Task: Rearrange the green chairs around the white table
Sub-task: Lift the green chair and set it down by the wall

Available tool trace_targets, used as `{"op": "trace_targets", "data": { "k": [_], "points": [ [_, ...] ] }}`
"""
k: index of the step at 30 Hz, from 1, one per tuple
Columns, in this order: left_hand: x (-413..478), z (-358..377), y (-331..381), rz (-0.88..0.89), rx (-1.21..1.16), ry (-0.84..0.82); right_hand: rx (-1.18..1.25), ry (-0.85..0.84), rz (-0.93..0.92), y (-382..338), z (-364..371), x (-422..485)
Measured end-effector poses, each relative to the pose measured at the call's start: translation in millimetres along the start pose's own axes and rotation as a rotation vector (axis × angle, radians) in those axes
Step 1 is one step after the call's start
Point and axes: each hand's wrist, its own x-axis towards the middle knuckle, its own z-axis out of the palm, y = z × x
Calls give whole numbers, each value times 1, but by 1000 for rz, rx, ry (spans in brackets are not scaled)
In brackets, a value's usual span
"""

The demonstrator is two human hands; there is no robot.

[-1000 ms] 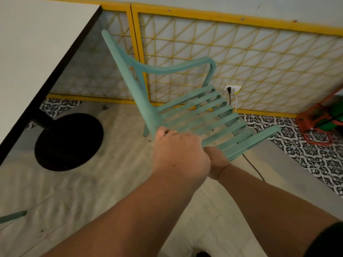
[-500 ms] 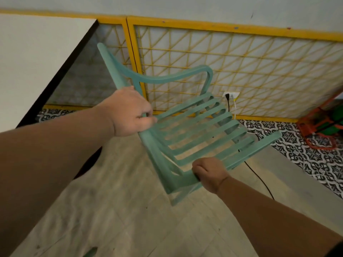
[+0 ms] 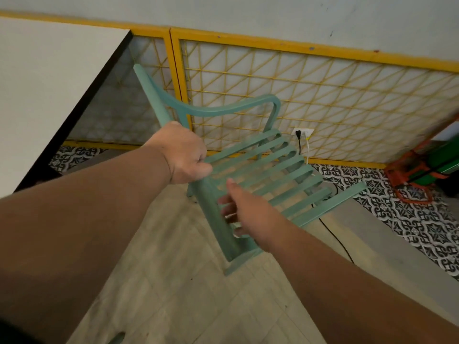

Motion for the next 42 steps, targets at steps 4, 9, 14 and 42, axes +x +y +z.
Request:
{"op": "trace_targets", "data": {
  "k": [4,9,14,42],
  "points": [
    [-2,3,1,-2,-50,58,-345,73,-209,-35,36,-23],
    [-2,3,6,-12,-34,55,-480,156,-189,-39,35,-25],
    [-5,-4,10,-68,-11,-4,-521,138,-172,-44,32,-33],
    [-52,-11,74,-218,-292,-140,-826,94,-291,12,-21,-83]
  ]
}}
